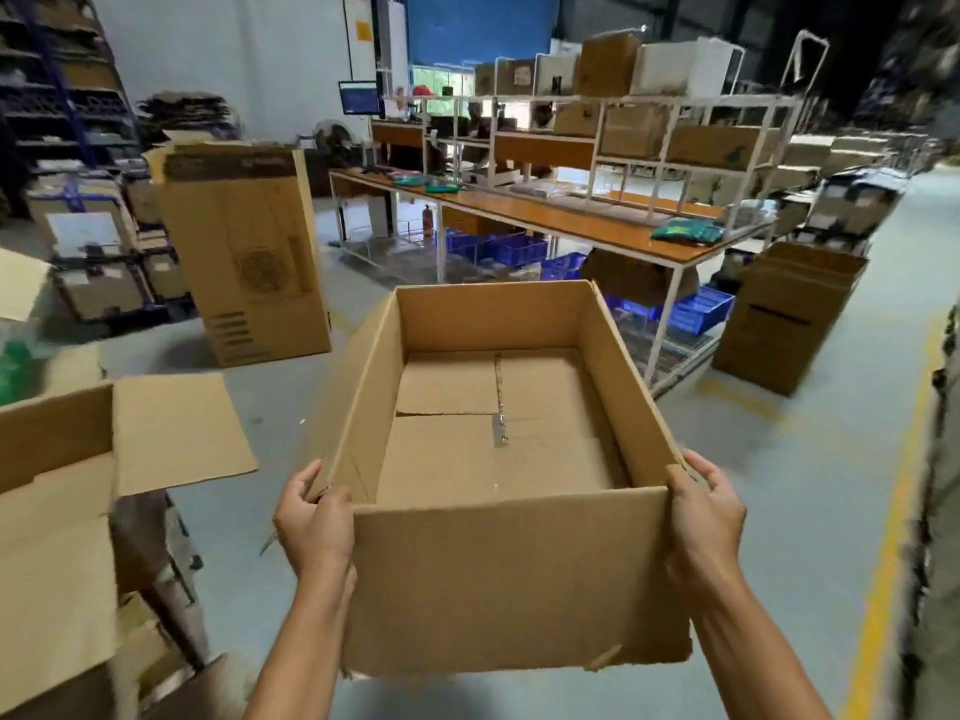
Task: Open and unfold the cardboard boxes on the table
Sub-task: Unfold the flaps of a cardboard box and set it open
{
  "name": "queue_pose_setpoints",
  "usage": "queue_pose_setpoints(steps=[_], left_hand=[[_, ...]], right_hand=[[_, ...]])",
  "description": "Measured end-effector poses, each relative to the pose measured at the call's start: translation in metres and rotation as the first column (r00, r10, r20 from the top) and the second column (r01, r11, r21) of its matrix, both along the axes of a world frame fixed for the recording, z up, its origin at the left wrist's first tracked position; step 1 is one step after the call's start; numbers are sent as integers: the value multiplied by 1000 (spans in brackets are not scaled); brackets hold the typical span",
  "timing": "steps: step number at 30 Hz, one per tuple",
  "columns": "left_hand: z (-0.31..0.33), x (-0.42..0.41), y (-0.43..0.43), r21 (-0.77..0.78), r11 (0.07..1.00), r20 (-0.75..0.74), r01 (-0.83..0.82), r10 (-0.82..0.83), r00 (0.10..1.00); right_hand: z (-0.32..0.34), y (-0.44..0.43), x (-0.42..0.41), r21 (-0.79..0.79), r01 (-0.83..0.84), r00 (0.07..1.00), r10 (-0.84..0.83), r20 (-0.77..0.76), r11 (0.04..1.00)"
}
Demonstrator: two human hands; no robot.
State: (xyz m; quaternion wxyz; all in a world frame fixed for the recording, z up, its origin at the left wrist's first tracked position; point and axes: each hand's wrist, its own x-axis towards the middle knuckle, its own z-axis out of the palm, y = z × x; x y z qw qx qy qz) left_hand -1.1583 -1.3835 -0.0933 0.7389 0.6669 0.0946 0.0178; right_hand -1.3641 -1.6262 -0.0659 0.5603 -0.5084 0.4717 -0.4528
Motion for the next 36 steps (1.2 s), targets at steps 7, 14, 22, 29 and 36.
queue_pose_setpoints(steps=[7, 14, 22, 29, 36], left_hand=[[-48, 81, -65, 109, 994, -177, -27, 46, 983], [-77, 194, -111, 200, 979, -225, -38, 84, 971], [-96, 342, -196, 141, 971, -167, -192, 215, 962], [-78, 476, -244, 123, 936, -139, -330, 346, 928], [-88, 569, -235, 98, 840, -184, -533, 542, 820]], right_hand=[[-59, -75, 113, 149, -56, 978, 84, -190, 987], [-90, -148, 243, 251, -166, 923, 240, -302, 954], [-87, -263, 439, 137, -376, 869, 400, -290, 916], [-57, -327, 610, 115, -558, 772, 564, -293, 822], [-63, -310, 761, 142, -653, 673, 655, -344, 744]])
